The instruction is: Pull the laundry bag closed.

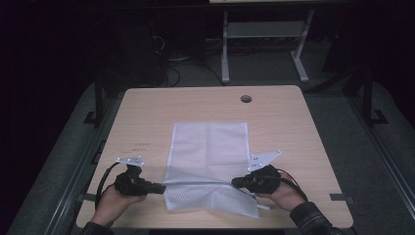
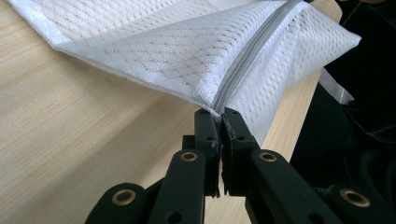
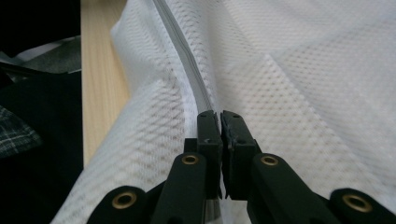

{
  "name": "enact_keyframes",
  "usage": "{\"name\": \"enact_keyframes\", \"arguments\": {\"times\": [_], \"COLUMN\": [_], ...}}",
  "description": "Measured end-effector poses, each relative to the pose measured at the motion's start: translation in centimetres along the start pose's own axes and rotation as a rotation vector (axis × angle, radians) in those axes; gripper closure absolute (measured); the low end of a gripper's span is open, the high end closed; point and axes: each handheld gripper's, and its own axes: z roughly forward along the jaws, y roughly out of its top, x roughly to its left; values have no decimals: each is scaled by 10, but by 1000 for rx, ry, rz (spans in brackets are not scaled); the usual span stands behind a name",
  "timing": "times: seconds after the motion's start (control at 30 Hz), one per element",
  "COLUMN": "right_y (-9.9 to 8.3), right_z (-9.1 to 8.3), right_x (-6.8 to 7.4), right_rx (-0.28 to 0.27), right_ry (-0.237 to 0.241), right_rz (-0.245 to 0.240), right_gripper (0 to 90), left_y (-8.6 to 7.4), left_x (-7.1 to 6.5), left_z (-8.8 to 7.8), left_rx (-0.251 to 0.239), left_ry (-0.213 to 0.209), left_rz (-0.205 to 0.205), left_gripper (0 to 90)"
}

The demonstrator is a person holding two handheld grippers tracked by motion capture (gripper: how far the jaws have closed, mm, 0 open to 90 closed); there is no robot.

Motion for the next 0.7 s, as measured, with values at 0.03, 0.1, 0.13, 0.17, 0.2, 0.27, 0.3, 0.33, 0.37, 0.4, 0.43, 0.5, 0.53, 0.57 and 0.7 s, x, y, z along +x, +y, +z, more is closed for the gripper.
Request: {"name": "enact_keyframes", "arguments": {"times": [0.03,0.1,0.13,0.17,0.2,0.27,0.3,0.33,0.37,0.4,0.43,0.5,0.53,0.57,0.7], "right_y": [-1,-1,-1,-1,-1,-2,-2,-2,-2,-2,-2,-3,-4,-4,-5], "right_z": [-1,-2,-2,-2,-2,-2,-2,-3,-3,-3,-3,-4,-4,-4,-6], "right_x": [-1,-1,-1,-1,-1,-2,-2,-3,-3,-3,-3,-3,-2,-2,-3], "right_rx": [-2,-5,-4,-4,-1,3,5,3,0,-2,0,2,2,2,8], "right_ry": [-1,-1,0,0,2,0,-1,-2,-1,0,-1,0,2,2,-3], "right_rz": [4,7,5,5,6,4,7,8,12,14,12,12,15,15,13], "right_gripper": [867,868,868,868,868,868,868,867,868,867,867,867,868,868,867], "left_y": [0,0,0,0,1,1,0,0,0,0,0,0,1,1,0], "left_x": [0,0,0,0,1,1,2,2,2,2,2,2,1,1,2], "left_z": [0,0,0,0,0,0,-1,-1,-2,-2,-2,-2,-1,-1,-3], "left_rx": [0,-2,-1,-1,-1,0,0,-3,-4,-4,-1,-3,0,0,0], "left_ry": [3,2,2,2,1,4,4,5,3,3,9,4,5,5,14], "left_rz": [1,-1,-1,-1,-2,-3,-3,-7,-9,-9,-6,-6,-4,-4,-7], "left_gripper": [863,863,863,863,863,863,863,863,863,863,863,863,863,863,864]}}
